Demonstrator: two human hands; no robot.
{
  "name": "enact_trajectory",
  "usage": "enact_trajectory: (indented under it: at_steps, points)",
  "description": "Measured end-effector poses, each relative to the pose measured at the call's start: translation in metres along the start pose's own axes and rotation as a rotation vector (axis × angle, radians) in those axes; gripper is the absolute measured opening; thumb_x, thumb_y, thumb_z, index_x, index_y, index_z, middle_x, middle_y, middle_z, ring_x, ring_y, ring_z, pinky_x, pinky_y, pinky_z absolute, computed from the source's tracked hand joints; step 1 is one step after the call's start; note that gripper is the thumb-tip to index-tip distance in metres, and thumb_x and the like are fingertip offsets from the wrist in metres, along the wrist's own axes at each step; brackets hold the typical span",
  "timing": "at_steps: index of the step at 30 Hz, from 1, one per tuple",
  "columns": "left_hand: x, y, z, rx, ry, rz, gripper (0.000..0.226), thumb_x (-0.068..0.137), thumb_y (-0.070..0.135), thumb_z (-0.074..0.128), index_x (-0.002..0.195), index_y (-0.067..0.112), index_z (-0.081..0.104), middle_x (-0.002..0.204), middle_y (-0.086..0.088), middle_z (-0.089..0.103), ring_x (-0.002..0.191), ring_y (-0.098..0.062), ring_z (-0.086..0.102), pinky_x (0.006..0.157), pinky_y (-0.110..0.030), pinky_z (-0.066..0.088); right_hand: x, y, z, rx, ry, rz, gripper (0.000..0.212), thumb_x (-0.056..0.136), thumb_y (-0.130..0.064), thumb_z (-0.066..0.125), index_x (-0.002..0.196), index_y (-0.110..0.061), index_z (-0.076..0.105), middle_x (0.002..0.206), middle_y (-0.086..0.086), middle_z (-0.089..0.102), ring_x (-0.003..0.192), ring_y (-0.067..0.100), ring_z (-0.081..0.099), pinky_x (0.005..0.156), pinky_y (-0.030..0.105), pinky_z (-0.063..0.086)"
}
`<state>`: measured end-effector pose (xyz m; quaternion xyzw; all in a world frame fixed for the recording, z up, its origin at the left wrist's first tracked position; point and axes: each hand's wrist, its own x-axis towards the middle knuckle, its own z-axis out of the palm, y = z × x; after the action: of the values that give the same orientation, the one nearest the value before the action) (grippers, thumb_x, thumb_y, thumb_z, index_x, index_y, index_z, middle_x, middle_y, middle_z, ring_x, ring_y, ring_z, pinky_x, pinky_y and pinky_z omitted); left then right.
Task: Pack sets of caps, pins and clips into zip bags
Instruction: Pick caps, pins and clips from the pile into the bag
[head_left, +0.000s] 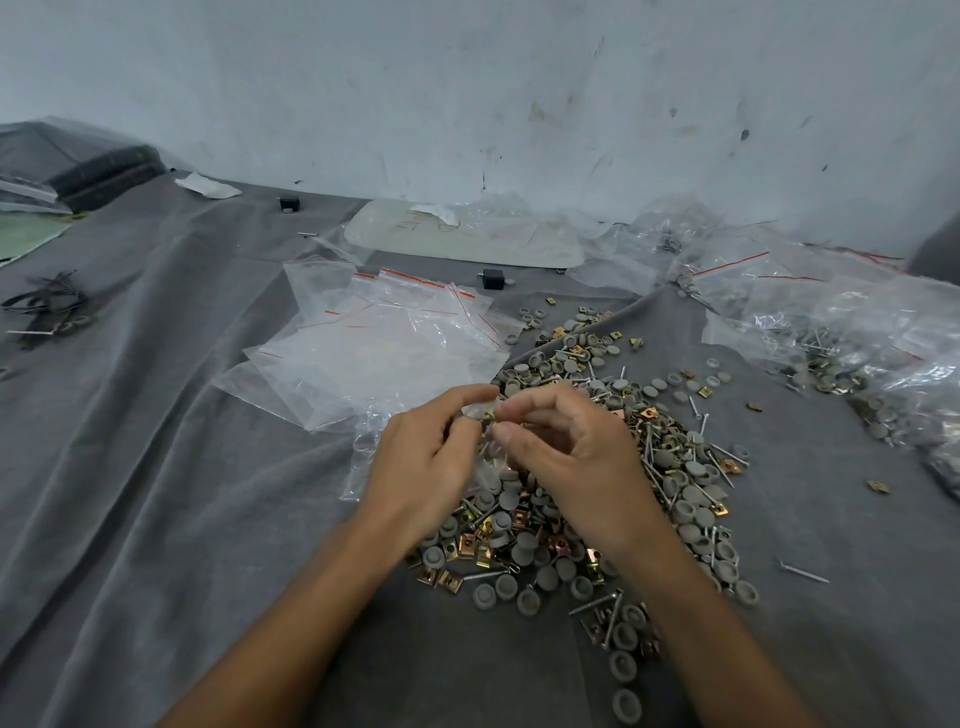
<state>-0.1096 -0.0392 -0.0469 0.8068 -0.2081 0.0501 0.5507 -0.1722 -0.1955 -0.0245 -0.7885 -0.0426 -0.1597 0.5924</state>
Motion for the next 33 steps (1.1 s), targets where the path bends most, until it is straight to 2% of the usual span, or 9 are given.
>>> enact_trajectory:
  at_steps: [2,5,9,13,18,22,26,31,33]
  points:
    - [0.000,-0.001,0.000,-0.016,0.031,0.007,0.046,0.086,0.043,0.036,0.121,0.042,0.066,0.055,0.018,0.061,0.044,-0.002,0.051,0.046,-0.019,0.040,0.002,-0.001,-0.005,-0.008,0.027,-0.020,0.012,0.095,-0.022,0.071,0.105,-0.028,0.070,0.101,-0.009,0.075,0.086,0.011,0.073,0.071,0.026,0.060]
    - [0.001,-0.002,-0.002,-0.054,0.085,-0.028,0.048,0.085,0.039,0.037,0.122,0.040,0.067,0.050,0.014,0.059,0.043,-0.002,0.046,0.045,-0.018,0.037,0.004,0.003,-0.022,-0.268,0.071,-0.060,0.012,0.094,-0.025,0.068,0.097,-0.036,0.068,0.093,-0.016,0.070,0.080,0.002,0.065,0.067,0.018,0.051]
    - [0.001,-0.001,-0.002,-0.051,0.091,-0.045,0.046,0.088,0.035,0.038,0.123,0.039,0.067,0.049,0.011,0.057,0.044,-0.005,0.046,0.045,-0.024,0.039,0.001,0.014,-0.027,-0.771,-0.210,-0.018,0.017,0.088,-0.044,0.070,0.105,-0.041,0.069,0.102,-0.027,0.049,0.104,0.002,0.037,0.090,0.028,0.034]
    - [0.001,0.000,-0.001,-0.054,0.090,-0.062,0.045,0.088,0.031,0.039,0.121,0.040,0.067,0.045,0.009,0.056,0.041,-0.006,0.043,0.043,-0.022,0.037,0.000,0.018,-0.016,-0.957,-0.250,-0.073,0.028,0.091,-0.056,0.063,0.114,-0.041,0.068,0.109,-0.018,0.044,0.109,0.012,0.030,0.100,0.032,0.023]
    - [0.001,0.001,-0.001,-0.054,0.082,-0.059,0.046,0.088,0.030,0.038,0.123,0.037,0.068,0.043,0.010,0.052,0.040,-0.003,0.041,0.042,-0.018,0.034,0.001,0.012,-0.016,-0.916,-0.222,-0.048,0.018,0.097,-0.049,0.058,0.109,-0.037,0.066,0.112,-0.018,0.050,0.110,0.011,0.033,0.097,0.031,0.022]
    - [0.000,0.001,-0.001,-0.045,0.077,-0.052,0.046,0.089,0.030,0.038,0.124,0.037,0.067,0.045,0.012,0.055,0.040,-0.003,0.041,0.042,-0.019,0.034,0.002,0.005,-0.022,-0.717,-0.086,-0.039,0.008,0.096,-0.034,0.062,0.103,-0.031,0.066,0.102,-0.017,0.054,0.104,0.008,0.043,0.099,0.035,0.036]
    - [0.000,0.002,-0.001,-0.041,0.067,-0.060,0.045,0.089,0.031,0.039,0.122,0.038,0.068,0.045,0.014,0.052,0.042,-0.007,0.040,0.045,-0.028,0.036,0.003,0.002,-0.022,-0.604,0.039,-0.021,0.013,0.092,-0.020,0.068,0.102,-0.027,0.072,0.094,-0.012,0.065,0.095,0.010,0.057,0.089,0.037,0.049]
    - [-0.001,0.002,-0.002,-0.045,0.057,-0.050,0.045,0.088,0.037,0.038,0.122,0.041,0.066,0.045,0.014,0.054,0.041,-0.001,0.044,0.043,-0.016,0.034,0.002,0.001,-0.021,-0.350,0.131,-0.045,0.018,0.091,-0.024,0.074,0.104,-0.037,0.074,0.092,-0.018,0.073,0.087,0.001,0.068,0.077,0.022,0.055]
    - [-0.001,0.004,-0.001,-0.021,0.040,-0.017,0.046,0.087,0.043,0.036,0.122,0.042,0.066,0.048,0.017,0.055,0.043,-0.001,0.046,0.045,-0.013,0.035,0.000,0.000,-0.015,-0.280,0.066,-0.047,0.022,0.090,-0.026,0.076,0.108,-0.039,0.073,0.096,-0.020,0.074,0.087,0.003,0.070,0.076,0.019,0.057]
